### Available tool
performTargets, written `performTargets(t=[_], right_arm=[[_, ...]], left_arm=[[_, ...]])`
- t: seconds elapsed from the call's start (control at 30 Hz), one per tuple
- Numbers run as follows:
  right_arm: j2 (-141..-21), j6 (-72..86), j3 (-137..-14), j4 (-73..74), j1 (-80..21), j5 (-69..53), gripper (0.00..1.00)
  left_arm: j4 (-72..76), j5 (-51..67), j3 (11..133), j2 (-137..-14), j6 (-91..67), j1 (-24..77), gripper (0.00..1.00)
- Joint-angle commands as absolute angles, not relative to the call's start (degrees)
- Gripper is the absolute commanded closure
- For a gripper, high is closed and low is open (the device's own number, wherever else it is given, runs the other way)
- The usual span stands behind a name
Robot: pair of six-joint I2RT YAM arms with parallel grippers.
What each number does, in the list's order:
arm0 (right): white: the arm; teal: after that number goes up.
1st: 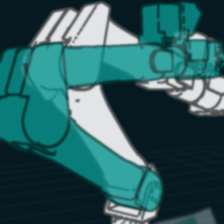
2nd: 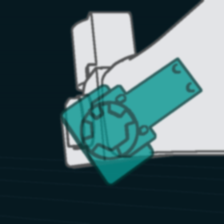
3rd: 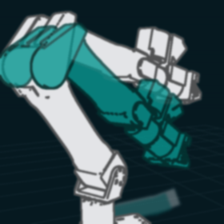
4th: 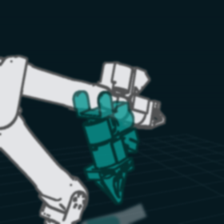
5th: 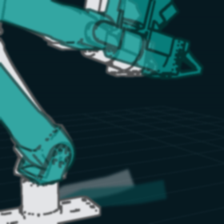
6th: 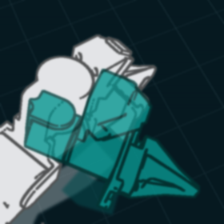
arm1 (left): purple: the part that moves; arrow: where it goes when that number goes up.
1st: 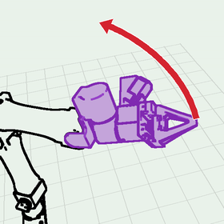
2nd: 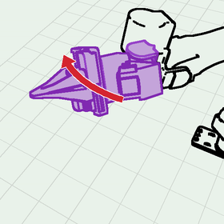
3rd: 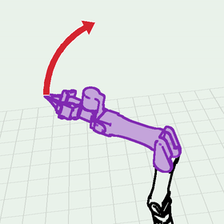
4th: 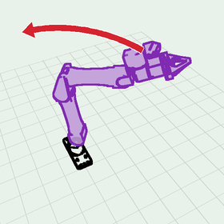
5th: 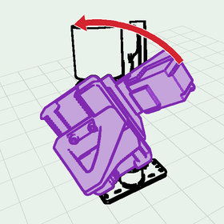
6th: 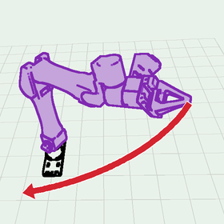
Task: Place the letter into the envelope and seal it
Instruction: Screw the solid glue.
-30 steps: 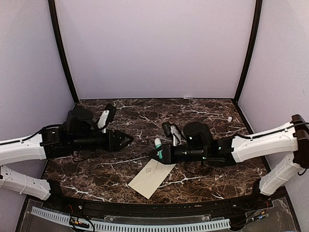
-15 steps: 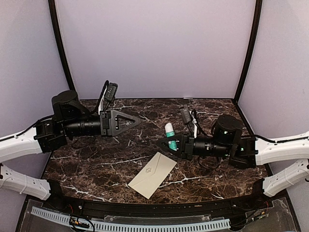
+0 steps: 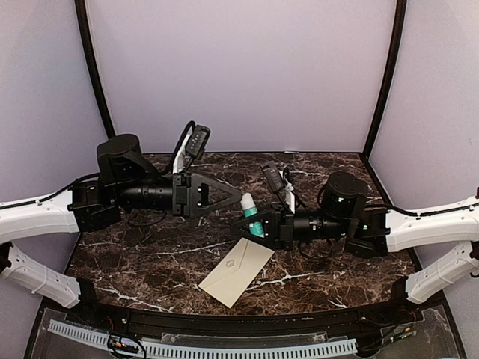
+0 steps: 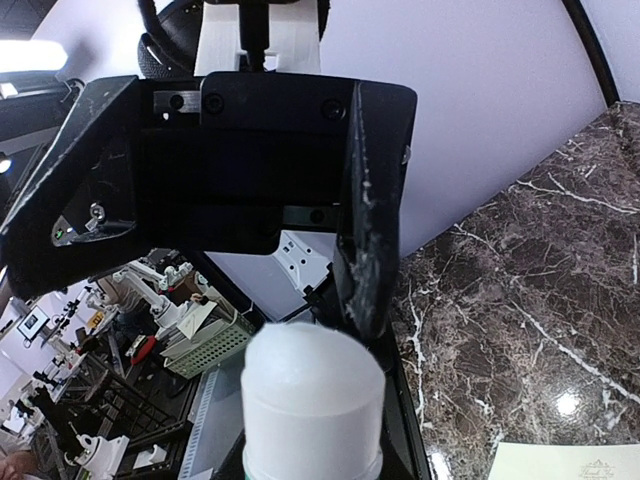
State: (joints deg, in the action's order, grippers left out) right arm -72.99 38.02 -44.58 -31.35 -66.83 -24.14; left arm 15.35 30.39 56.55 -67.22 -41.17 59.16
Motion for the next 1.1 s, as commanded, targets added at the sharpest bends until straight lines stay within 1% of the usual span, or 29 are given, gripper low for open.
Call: performTargets(t=[0.0,0.07,0.3,0.57,0.63,0.7,0.73,0.83,0.9,0.97,1.07], right_arm=[[-73.9,38.2,-46.6,-35.0,-67.8,-25.9,1.00],[-74.3,38.2,-46.7,-35.1,-67.9,-26.2,1.00],[-74.4,38.5,-46.8,-35.3,-67.9,-26.4,1.00],[-74.4,38.3,-46.9,-34.8,-67.9,-26.1,1.00],[-74.4,38.2,-46.9,-34.7,-67.9,-26.0,1.00],[-74.5,38.3,-47.0,-34.6,-67.9,-26.1,1.00],[-74.6,38.2,-47.0,-34.5,-67.9,-26.1,1.00],[-74.6,38.3,-47.0,-34.3,-67.9,-25.9,1.00],[-74.6,38.2,-46.8,-34.1,-67.9,-25.5,1.00],[-74.3,38.2,-46.6,-33.8,-67.9,-24.6,1.00],[-73.4,37.9,-45.9,-33.3,-67.9,-22.7,0.95]], left_arm=[[14.7,28.7,59.1,-68.4,-39.2,60.2,0.32],[14.1,28.3,59.2,-69.1,-39.3,60.4,0.34],[13.8,26.5,58.8,-69.6,-39.6,60.8,0.34],[13.3,28.8,58.5,-70.8,-40.6,61.0,0.35],[13.3,29.0,58.5,-71.1,-40.7,61.3,0.37],[13.3,28.9,58.5,-71.2,-40.8,61.4,0.45],[13.4,28.8,58.4,-71.2,-40.8,61.4,0.47],[13.6,28.5,58.4,-71.2,-40.8,61.4,0.59],[13.7,28.5,58.4,-71.2,-40.9,61.5,0.66],[13.8,28.9,58.4,-71.3,-41.0,61.4,0.70],[13.9,29.1,58.2,-71.3,-41.4,61.4,0.76]])
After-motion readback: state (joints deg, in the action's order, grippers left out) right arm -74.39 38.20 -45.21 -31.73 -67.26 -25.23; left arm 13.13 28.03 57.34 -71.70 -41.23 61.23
